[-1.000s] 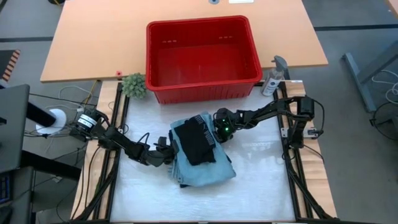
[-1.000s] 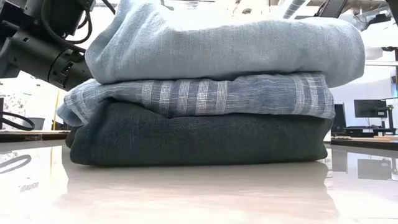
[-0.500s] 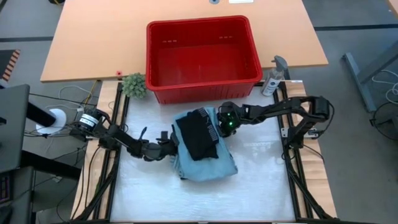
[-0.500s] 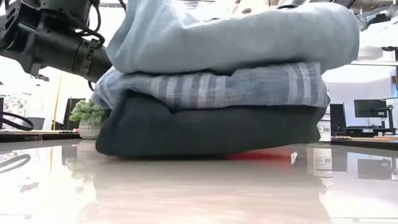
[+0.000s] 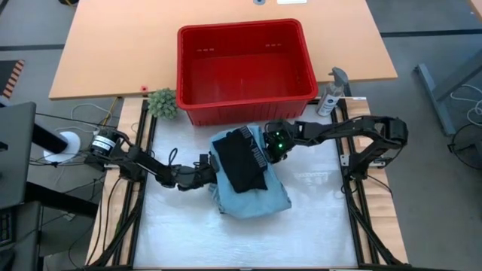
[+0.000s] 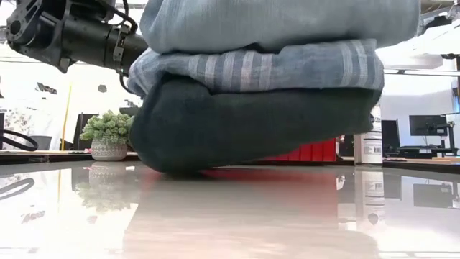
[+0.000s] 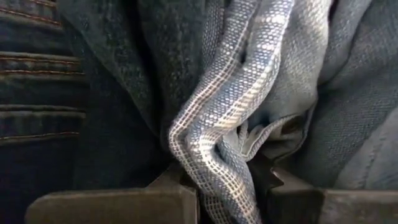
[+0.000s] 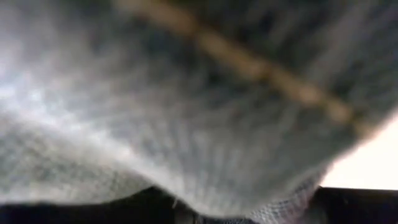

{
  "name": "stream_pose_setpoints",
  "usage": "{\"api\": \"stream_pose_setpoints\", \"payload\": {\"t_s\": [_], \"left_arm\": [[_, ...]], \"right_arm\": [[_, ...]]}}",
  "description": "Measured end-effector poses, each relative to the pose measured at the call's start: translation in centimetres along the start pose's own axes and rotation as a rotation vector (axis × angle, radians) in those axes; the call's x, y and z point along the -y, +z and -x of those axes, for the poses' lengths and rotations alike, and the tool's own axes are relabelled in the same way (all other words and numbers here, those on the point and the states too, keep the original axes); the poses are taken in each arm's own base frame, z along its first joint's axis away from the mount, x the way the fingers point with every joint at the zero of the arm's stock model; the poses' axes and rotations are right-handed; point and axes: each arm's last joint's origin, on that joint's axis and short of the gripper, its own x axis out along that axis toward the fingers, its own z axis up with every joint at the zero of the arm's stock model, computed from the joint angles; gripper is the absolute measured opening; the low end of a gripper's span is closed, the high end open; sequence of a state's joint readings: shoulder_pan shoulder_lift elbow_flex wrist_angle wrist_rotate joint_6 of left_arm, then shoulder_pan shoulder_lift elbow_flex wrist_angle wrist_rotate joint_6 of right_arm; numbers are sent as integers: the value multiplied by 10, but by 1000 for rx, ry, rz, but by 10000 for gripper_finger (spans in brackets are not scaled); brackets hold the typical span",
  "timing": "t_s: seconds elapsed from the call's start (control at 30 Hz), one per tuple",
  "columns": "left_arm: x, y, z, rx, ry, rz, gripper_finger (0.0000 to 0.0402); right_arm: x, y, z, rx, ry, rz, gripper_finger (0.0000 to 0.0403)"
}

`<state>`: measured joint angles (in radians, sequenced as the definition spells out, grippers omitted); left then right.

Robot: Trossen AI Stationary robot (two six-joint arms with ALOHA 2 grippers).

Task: Fold Laundry from Bin
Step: Put the stacked clothes into the red laundry bin

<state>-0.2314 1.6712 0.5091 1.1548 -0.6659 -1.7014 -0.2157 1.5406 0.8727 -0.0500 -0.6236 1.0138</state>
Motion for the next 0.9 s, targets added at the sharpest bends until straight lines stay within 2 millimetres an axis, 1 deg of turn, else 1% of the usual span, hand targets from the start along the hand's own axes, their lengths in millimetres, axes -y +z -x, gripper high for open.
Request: {"api": "stream_pose_setpoints", "payload": {"t_s": [0.17,0.33,0.57,0.77,0.9], "left_arm": [[16,6,-2,14,-37,5,41],[37,8,-6,26,-84,-4,41],[62,2,-12,16,-60,17,41],[86,6,-8,4,-72,-5,41],[103,10,-6,19,-91,-30,41]], "right_arm": [[-9,2,7,22,8,17,100],[-23,7,15,37,44,40,100],[-43,12,25,14,17,54,100],[-67,17,39,6,-14,115,100],[-77,23,47,33,3,139,100]]}}
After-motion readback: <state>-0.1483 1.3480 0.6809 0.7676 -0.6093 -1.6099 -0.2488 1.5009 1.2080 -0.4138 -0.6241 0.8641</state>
